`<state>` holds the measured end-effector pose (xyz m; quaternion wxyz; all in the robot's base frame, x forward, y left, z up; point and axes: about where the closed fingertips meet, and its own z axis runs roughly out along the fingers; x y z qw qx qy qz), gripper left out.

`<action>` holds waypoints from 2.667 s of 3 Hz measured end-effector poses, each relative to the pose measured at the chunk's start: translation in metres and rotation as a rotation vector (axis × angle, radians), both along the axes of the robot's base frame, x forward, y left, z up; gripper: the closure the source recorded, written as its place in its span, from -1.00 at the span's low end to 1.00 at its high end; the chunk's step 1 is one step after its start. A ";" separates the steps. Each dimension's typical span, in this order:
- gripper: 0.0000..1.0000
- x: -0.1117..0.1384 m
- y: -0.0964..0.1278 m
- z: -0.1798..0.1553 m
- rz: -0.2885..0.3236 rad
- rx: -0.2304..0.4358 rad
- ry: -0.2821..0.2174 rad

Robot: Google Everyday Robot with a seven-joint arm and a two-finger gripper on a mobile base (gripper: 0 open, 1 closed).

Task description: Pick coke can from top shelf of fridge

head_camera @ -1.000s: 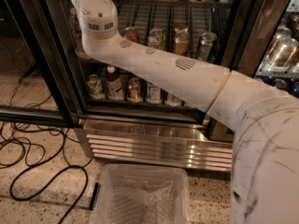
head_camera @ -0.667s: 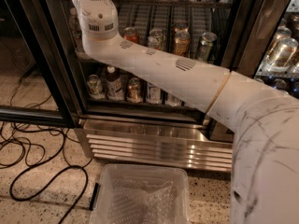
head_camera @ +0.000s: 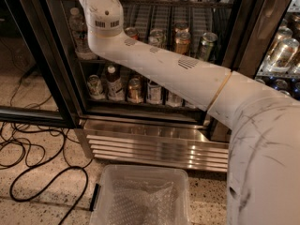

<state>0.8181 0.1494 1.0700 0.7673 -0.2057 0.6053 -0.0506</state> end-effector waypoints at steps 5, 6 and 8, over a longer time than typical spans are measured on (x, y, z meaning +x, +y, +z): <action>-0.16 0.048 -0.011 0.014 0.008 -0.009 -0.048; -0.14 0.047 -0.007 0.013 0.009 -0.012 -0.049; 0.18 0.048 -0.005 0.013 0.006 -0.011 -0.054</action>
Offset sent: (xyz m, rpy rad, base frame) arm 0.0389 -0.0229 -0.0035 0.0302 -0.0085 -0.0086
